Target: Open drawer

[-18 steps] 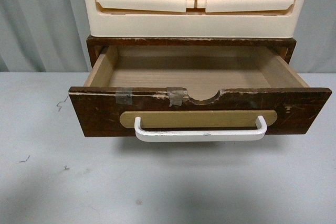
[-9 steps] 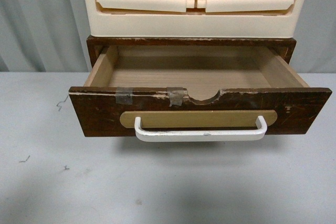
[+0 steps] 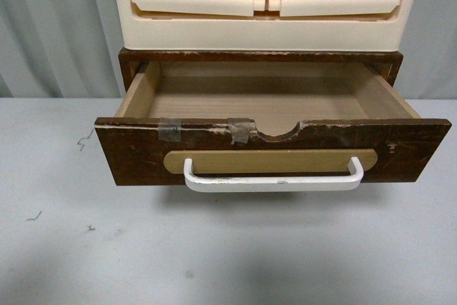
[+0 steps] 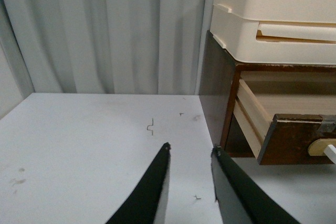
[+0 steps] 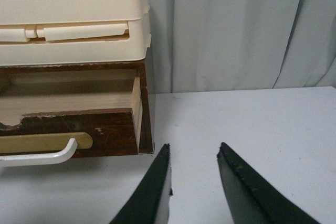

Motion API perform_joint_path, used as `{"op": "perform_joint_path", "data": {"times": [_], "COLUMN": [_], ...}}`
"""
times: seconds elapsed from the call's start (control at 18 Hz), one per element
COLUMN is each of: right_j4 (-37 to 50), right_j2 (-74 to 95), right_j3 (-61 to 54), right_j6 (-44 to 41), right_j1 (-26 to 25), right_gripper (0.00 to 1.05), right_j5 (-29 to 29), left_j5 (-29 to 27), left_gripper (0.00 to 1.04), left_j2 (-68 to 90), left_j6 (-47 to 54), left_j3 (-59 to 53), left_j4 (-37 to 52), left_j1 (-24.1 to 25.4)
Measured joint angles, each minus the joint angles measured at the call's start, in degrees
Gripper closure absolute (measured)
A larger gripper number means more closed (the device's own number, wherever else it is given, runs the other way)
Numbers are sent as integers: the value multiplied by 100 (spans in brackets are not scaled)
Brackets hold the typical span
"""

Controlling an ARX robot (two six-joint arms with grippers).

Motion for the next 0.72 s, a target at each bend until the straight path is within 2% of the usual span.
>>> {"op": "perform_joint_path", "data": {"times": [0.22, 0.33, 0.39, 0.72], "right_j4": [0, 0, 0, 0], "right_j2": [0, 0, 0, 0], "right_j3": [0, 0, 0, 0], "right_j6": [0, 0, 2, 0], "right_j1": [0, 0, 0, 0], "right_gripper": [39, 17, 6, 6], "right_j5": [0, 0, 0, 0], "left_j5": [0, -2, -2, 0], "left_gripper": [40, 15, 6, 7], "left_j2": [-2, -2, -2, -2], "left_j6": [0, 0, 0, 2], "left_j3": [0, 0, 0, 0], "left_j4": [0, 0, 0, 0], "left_j1": [0, 0, 0, 0]}}
